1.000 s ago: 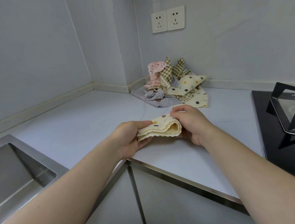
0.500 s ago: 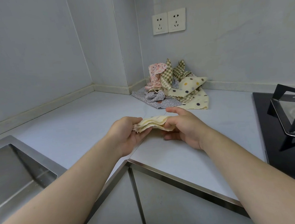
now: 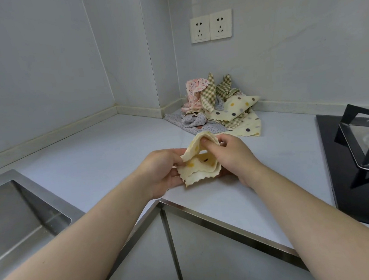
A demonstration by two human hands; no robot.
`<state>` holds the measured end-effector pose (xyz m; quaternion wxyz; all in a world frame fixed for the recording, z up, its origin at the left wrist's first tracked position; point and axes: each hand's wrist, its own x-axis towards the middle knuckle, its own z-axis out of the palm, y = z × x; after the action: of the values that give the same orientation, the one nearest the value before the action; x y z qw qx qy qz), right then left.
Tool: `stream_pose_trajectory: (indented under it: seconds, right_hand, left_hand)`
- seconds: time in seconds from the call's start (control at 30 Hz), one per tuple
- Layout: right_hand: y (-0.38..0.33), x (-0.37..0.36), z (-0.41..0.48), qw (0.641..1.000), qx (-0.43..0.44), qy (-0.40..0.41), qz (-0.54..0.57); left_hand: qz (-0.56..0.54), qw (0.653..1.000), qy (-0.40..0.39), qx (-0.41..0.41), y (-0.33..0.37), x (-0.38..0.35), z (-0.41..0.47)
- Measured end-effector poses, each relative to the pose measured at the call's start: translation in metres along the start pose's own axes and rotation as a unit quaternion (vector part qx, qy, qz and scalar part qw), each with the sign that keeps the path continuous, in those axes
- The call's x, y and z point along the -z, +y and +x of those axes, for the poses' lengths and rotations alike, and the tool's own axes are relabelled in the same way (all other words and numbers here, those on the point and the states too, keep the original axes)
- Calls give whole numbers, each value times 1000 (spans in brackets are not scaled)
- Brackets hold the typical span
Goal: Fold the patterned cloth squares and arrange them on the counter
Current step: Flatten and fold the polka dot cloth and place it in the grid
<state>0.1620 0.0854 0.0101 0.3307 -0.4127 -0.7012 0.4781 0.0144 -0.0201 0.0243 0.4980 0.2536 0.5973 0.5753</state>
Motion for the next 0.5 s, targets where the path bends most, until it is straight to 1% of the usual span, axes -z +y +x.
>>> stream_pose_trajectory:
  seconds: [0.17, 0.27, 0.33, 0.43, 0.5]
  right_hand:
    - [5, 0, 4, 1000, 7, -3, -22]
    - [8, 0, 5, 998, 20, 9, -55]
    - [9, 1, 6, 998, 23, 19, -57]
    - [7, 2, 7, 998, 2, 37, -48]
    - [6, 2, 7, 998, -9, 43, -51]
  left_hand:
    - [6, 1000, 14, -10, -2, 1, 3]
    - [-18, 999, 28, -29, -3, 1, 5]
    - [-14, 998, 51, -46, -3, 2, 6]
    - [11, 993, 101, -64, -2, 3, 7]
    - [15, 990, 119, -77, -1, 2, 5]
